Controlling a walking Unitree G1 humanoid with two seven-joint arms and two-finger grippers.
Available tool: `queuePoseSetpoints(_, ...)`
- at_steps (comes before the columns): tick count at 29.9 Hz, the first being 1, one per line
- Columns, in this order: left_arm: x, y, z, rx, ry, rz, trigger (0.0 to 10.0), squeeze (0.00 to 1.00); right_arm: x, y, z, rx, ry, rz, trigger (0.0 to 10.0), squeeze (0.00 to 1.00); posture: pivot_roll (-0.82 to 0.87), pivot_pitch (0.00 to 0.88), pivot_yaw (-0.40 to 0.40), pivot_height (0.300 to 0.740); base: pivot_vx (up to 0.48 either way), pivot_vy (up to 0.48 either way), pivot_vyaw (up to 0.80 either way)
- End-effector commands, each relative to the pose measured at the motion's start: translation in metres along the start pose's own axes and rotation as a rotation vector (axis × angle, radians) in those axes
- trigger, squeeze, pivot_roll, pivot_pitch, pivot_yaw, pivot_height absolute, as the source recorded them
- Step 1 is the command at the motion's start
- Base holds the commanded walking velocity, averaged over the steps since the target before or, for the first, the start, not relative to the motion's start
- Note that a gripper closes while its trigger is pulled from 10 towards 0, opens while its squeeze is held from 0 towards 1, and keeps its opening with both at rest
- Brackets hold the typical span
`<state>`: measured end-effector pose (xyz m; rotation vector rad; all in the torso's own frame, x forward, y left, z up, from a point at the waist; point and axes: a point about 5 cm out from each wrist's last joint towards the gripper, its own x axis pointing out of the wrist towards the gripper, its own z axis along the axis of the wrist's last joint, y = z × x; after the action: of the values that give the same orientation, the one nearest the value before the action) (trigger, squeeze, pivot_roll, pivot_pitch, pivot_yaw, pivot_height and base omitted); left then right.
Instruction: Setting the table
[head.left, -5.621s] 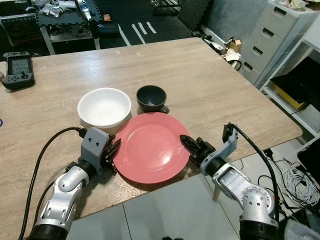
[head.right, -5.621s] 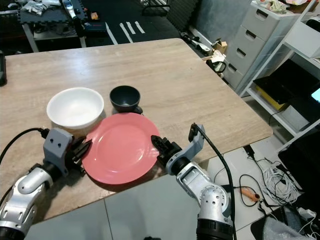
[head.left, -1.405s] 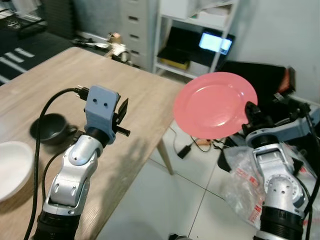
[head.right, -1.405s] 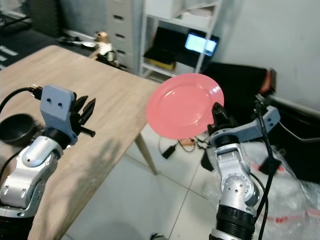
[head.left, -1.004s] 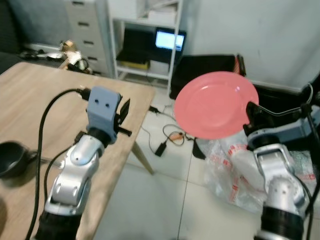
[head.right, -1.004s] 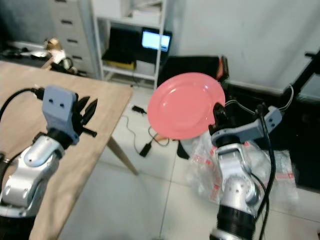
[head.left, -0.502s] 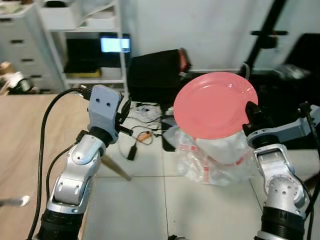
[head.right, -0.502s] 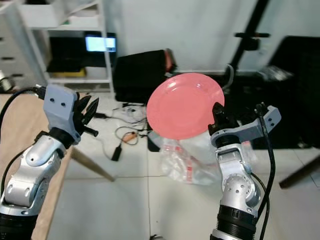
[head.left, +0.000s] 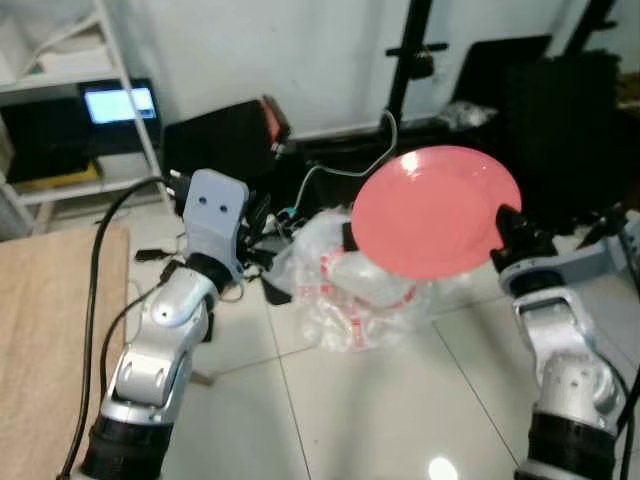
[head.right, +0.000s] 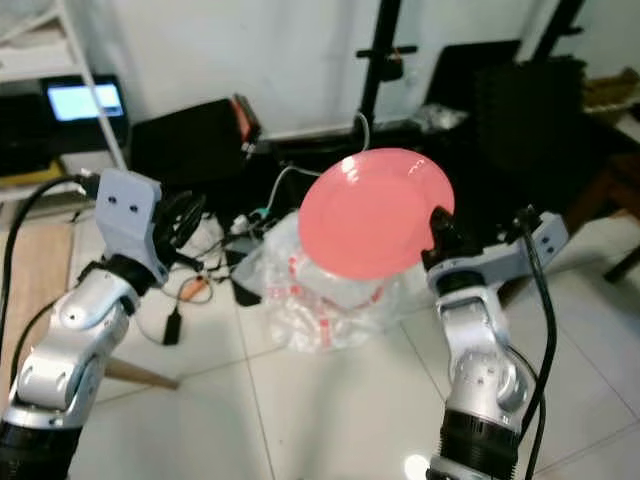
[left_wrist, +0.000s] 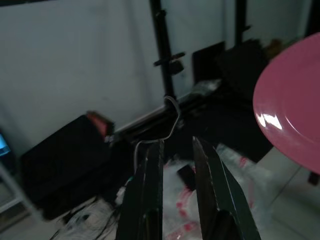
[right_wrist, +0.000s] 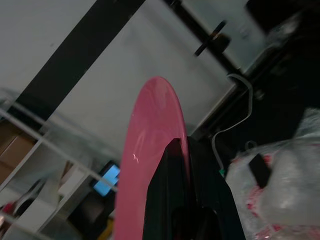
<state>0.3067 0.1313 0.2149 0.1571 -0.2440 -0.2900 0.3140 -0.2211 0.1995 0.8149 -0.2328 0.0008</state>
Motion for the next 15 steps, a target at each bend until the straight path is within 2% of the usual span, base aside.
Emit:
queuePoseSetpoints(1,-0.0016,-0.0005,-0.0033,0.007,0.013,0.000,10.0,0.00,-0.0019,-0.0016,-0.0013,0.007,0.003,-0.004,10.0,0.00,-0.01,0.028,0.065,0.740,0.000,0.000,-0.80)
queuePoseSetpoints(15,-0.0024,-0.0017,-0.0049,0.000,0.018,-0.001,10.0,0.00,-0.0023,-0.0001,-0.0018,0.002,0.006,0.005,10.0,0.00,-0.01,0.032,0.065,0.740,0.000,0.000,-0.80)
